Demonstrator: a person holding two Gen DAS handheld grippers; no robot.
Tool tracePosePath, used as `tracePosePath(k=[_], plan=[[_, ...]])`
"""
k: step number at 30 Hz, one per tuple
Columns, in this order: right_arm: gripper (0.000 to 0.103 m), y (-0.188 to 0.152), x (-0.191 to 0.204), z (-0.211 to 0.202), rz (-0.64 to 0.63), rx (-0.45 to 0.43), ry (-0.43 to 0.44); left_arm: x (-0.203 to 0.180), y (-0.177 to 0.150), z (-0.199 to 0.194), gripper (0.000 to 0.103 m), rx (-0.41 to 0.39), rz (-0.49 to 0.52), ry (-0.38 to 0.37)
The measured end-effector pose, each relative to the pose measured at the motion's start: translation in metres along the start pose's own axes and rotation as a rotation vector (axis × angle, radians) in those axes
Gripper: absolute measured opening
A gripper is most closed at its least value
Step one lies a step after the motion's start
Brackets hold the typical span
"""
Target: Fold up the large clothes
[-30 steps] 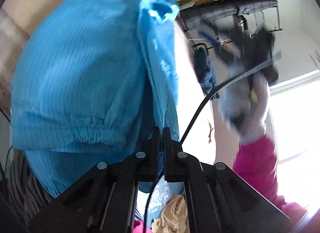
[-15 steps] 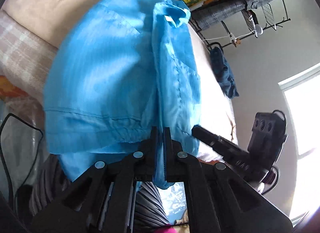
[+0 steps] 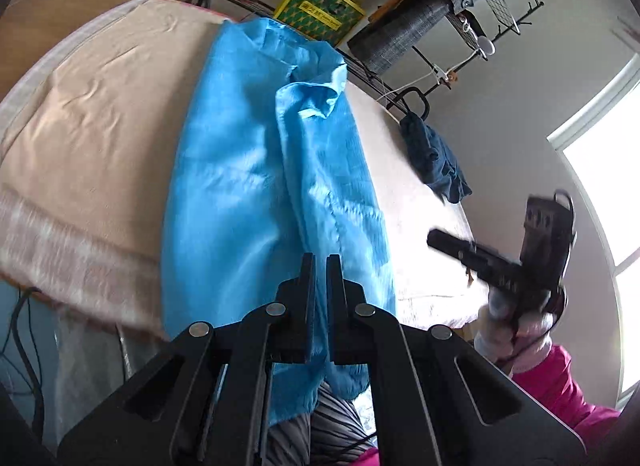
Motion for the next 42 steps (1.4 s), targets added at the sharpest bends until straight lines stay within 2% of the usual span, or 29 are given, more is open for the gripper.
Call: tracePosePath(k=[4,7,16,20,22,25,27,30,33,34,39,42], plan=[[0.026,0.053,-0.037,0.026,0.029,0.002,-0.022,-0.014,0.006,0.037,0.000,0.045,0.072,0.005],[0.026,0.087,-0.064,0.054,0.054,0.007,-0.029,-0.014,0.004,0.072,0.000,0.103,0.086,0.015],[0.026,0.141,-0.117,0.158,0.109,0.051,-0.047,0.005,0.000,0.126,0.000,0.204,0.098,0.054],[0.026,0.153,-0.128,0.194,0.118,0.076,-0.032,0.011,0.002,0.130,0.000,0.215,0.094,0.040],[0.026,0.161,-0.126,0.203,0.121,0.076,0.012,0.012,0.004,0.131,0.000,0.215,0.099,0.035],[0.026,0.186,-0.111,0.203,0.099,-0.001,0.103,0.016,0.006,0.133,0.000,0.215,0.088,0.022],[0.026,0.205,-0.104,0.211,0.077,-0.021,0.104,0.018,0.007,0.133,0.000,0.214,0.077,0.010],[0.026,0.220,-0.104,0.239,0.074,0.000,0.068,0.022,0.007,0.134,0.000,0.209,0.079,-0.005],[0.026,0.226,-0.112,0.269,0.084,0.037,0.024,0.029,0.009,0.131,0.000,0.203,0.071,-0.018],[0.022,0.226,-0.116,0.274,0.088,0.033,0.017,0.030,0.010,0.131,0.000,0.200,0.069,-0.021],[0.021,0.231,-0.125,0.274,0.098,0.021,0.044,0.033,0.008,0.129,0.000,0.192,0.070,-0.028],[0.027,0.229,-0.126,0.253,0.108,0.005,0.062,0.034,0.008,0.127,0.000,0.196,0.069,-0.026]])
Point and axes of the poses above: each gripper's, at about its wrist camera, not at the fingertips, and z roughly the way its jaws point, x to its left, y to its top, the point moved 3 cm from there along z, roughly the way its jaws point, and after that the axes turned 2 degrees about -z, right-handed, at the moved point
